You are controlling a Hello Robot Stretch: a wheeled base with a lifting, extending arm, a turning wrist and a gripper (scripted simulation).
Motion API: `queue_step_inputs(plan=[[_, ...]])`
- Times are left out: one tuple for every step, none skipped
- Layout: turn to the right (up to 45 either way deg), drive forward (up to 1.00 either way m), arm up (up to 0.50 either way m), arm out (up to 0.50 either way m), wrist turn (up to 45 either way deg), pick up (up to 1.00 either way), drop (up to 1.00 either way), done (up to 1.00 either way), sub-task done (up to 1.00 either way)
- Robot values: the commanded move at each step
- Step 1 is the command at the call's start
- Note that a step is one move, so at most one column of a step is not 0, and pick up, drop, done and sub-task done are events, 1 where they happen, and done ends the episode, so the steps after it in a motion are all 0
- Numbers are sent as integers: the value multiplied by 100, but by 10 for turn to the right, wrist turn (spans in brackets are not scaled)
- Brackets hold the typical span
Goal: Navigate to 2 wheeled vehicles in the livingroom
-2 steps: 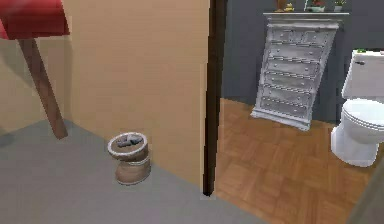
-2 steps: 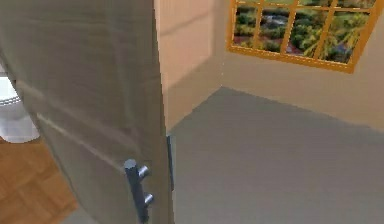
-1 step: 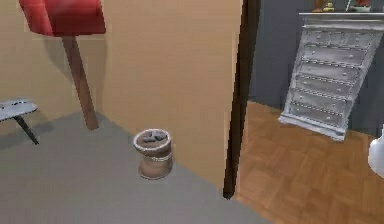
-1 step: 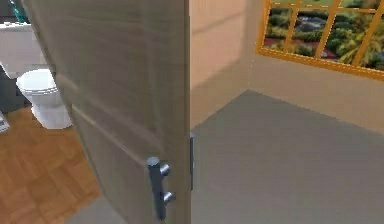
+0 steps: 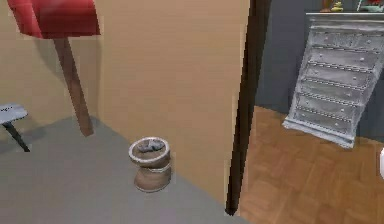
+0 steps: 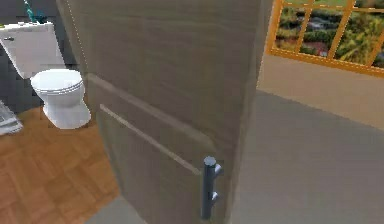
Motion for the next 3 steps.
queue_step_inputs(plan=[[420,0,0,0,0,0,0,0,0],[0,100,0,0,0,0,0,0,0],[0,25,0,0,0,0,0,0,0]])
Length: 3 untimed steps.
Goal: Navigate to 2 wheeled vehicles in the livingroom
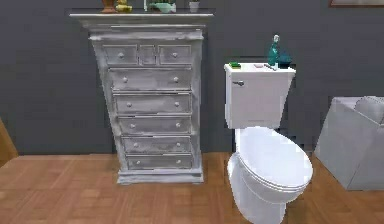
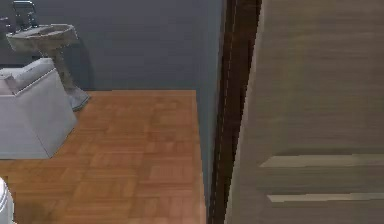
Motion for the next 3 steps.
queue_step_inputs(plan=[[-390,0,0,0,0,0,0,0,0],[0,45,0,0,0,0,0,0,0],[-450,0,0,0,0,0,0,0,0]])
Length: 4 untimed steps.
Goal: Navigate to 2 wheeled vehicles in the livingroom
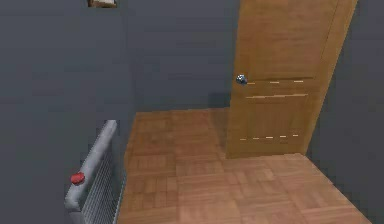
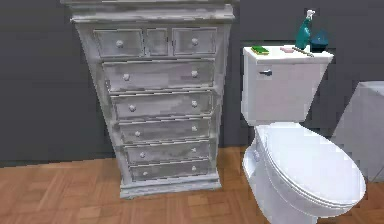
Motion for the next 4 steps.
queue_step_inputs(plan=[[-60,0,0,0,0,0,0,0,0],[0,100,0,0,0,0,0,0,0],[-30,0,0,0,0,0,0,0,0],[0,95,0,0,0,0,0,0,0]])
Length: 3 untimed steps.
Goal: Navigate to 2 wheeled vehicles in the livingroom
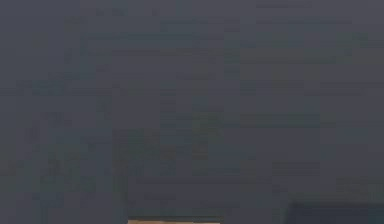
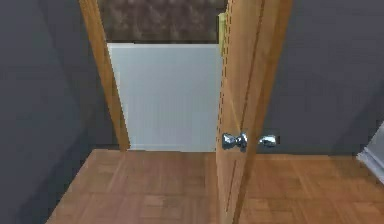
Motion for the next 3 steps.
queue_step_inputs(plan=[[450,0,0,0,0,0,0,0,0],[240,0,0,0,0,0,0,0,0],[0,50,0,0,0,0,0,0,0]])
